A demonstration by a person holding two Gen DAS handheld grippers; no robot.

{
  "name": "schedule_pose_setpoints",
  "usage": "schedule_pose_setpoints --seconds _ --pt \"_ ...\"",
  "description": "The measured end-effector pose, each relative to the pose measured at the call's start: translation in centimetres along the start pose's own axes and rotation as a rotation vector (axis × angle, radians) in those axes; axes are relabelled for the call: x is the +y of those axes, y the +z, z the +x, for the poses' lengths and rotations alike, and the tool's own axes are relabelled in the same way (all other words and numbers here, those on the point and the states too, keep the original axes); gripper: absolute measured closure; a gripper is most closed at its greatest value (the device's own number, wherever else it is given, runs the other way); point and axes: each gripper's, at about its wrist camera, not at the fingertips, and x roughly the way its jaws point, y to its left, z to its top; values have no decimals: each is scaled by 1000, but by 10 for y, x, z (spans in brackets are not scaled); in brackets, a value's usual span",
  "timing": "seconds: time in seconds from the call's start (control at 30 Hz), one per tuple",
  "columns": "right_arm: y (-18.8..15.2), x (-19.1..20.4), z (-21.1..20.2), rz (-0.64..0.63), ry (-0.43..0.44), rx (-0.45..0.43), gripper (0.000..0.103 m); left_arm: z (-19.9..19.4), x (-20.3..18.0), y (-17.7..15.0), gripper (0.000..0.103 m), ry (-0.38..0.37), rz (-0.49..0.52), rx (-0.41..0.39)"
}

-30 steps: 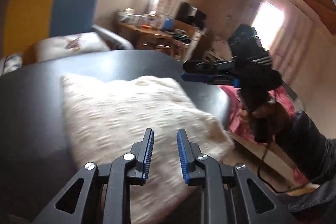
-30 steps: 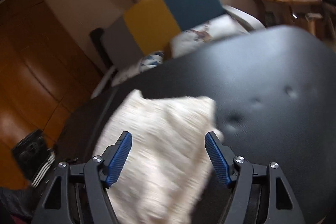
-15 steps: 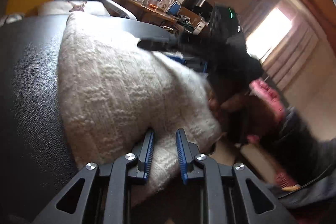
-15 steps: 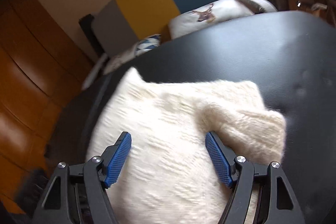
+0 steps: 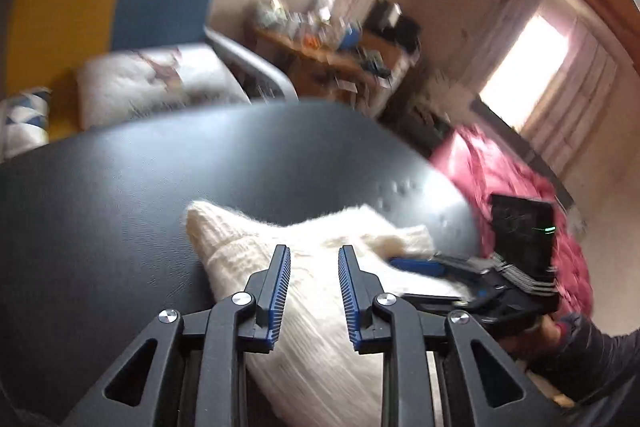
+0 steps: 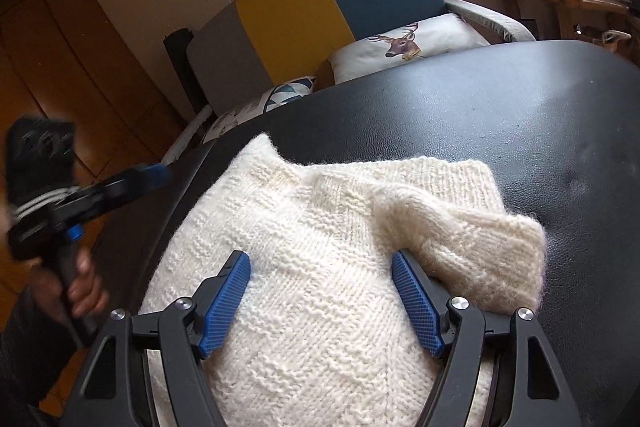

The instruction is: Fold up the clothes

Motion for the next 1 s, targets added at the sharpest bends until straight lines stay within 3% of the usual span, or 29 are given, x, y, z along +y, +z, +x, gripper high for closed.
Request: schedule_pose_setpoints --seconds 0.13,0.2,0.33,0.53,0.7,0.77,0.9,1.0 --pt "0 -1 0 -2 11 -8 28 51 24 -22 84 47 33 177" --pt "0 -1 0 -4 12 -7 28 49 39 -25 86 -7 -71 128" --pt "0 1 1 -16 11 -10 27 38 38 -32 87 21 -112 72" --pt "3 -1 -1 -16 27 -16 27 -20 50 -57 76 43 -344 -75" --pt "3 0 -4 -12 40 -21 25 -67 74 -107 54 -188 -620 -149" --pt "3 0 -5 -9 56 -20 20 -75 76 -127 52 -227 -683 -140" --pt "9 -1 -17 34 118 -11 12 -76 74 -150 50 -305 -742 -116" --pt "9 -14 -49 147 206 -60 1 -63 68 -148 41 -312 -738 -112"
